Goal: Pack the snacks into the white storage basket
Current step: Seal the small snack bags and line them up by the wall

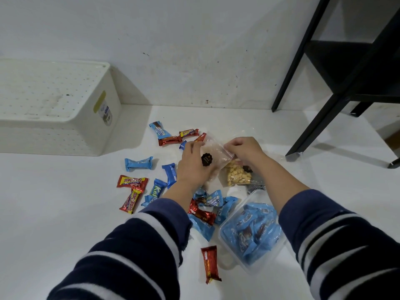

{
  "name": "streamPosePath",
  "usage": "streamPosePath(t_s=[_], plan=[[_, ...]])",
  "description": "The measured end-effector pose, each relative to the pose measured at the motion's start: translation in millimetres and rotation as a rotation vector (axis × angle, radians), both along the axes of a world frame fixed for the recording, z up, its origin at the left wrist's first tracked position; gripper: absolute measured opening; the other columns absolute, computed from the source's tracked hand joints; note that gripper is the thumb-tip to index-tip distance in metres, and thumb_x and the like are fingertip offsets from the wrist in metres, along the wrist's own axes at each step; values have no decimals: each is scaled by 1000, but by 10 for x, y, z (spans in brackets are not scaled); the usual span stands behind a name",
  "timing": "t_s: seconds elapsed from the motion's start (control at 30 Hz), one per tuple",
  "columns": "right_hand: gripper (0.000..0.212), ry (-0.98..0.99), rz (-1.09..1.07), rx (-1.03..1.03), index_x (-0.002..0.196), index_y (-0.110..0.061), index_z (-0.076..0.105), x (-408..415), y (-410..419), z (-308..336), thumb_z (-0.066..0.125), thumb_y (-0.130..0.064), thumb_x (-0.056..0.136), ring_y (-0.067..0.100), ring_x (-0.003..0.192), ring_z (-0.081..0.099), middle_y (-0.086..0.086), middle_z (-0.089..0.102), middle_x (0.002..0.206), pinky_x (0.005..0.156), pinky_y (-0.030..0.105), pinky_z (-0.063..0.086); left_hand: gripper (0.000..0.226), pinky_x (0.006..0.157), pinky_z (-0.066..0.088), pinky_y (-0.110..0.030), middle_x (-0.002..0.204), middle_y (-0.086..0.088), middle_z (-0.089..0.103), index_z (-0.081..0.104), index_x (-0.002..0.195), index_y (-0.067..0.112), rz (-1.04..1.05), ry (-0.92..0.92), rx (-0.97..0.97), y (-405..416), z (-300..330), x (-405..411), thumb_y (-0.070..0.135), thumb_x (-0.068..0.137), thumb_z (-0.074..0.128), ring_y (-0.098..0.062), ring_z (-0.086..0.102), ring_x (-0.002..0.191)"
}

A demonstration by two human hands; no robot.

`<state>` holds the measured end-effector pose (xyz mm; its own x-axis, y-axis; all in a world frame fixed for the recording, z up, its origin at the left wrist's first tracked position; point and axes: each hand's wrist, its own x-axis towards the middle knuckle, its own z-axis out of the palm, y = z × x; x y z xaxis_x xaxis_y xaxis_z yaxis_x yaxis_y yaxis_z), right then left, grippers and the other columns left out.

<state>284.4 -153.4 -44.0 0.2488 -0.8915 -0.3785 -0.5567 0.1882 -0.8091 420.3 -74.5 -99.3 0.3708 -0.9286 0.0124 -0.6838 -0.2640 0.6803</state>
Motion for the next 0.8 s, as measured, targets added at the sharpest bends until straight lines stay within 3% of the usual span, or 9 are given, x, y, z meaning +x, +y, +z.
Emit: streamPosePath(t_s=[0.07,0.17,0.3,0.47,0.6,0.7,0.8], plan=[[18,-19,4,-21,69,-22,68,50,3,-5,66,-19,87,19,78,62,-2,66,80,82,42,59,31,86,50,-40,115,2,52,53,112,21,54,86,-56,-17,121,-46,43,91,51,-19,55,106],[13,-2,41,-54,76,-18,71,95,25,24,65,-19,86,15,76,59,-5,64,75,76,34,56,40,76,49,-35,89,-1,64,60,94,13,130,397,-25,-82,264,-85,44,98,35,-20,61,84],[14,37,88,-127,87,-10,75,111,41,70,63,-18,87,9,69,55,-8,63,73,61,23,47,27,69,49,-34,65,3,59,63,78,9,195,509,-87,-138,264,-33,30,92,53,-17,55,65],[14,103,26,-194,82,-17,71,150,13,16,59,-18,89,15,82,61,-8,64,81,77,32,56,16,64,46,-19,81,-1,69,70,84,9,184,519,-109,-124,220,-45,19,87,59,-8,56,67],[13,114,106,-214,83,-21,64,199,30,-15,55,-21,93,20,79,59,1,66,87,74,35,55,11,73,43,-21,90,5,64,63,90,16,169,390,-196,-72,127,14,26,87,63,-8,56,82],[14,67,111,-157,90,-16,63,185,37,-15,53,-24,95,32,89,64,12,68,97,76,48,59,48,86,39,-26,118,2,43,51,112,19,125,138,-76,64,-5,142,38,76,76,-10,41,103],[15,8,105,-129,100,-19,57,139,75,-38,48,-31,98,31,86,62,10,64,99,78,53,57,69,86,48,-32,134,-1,38,36,134,27,-25,197,130,162,-61,198,24,78,76,-14,51,105]])
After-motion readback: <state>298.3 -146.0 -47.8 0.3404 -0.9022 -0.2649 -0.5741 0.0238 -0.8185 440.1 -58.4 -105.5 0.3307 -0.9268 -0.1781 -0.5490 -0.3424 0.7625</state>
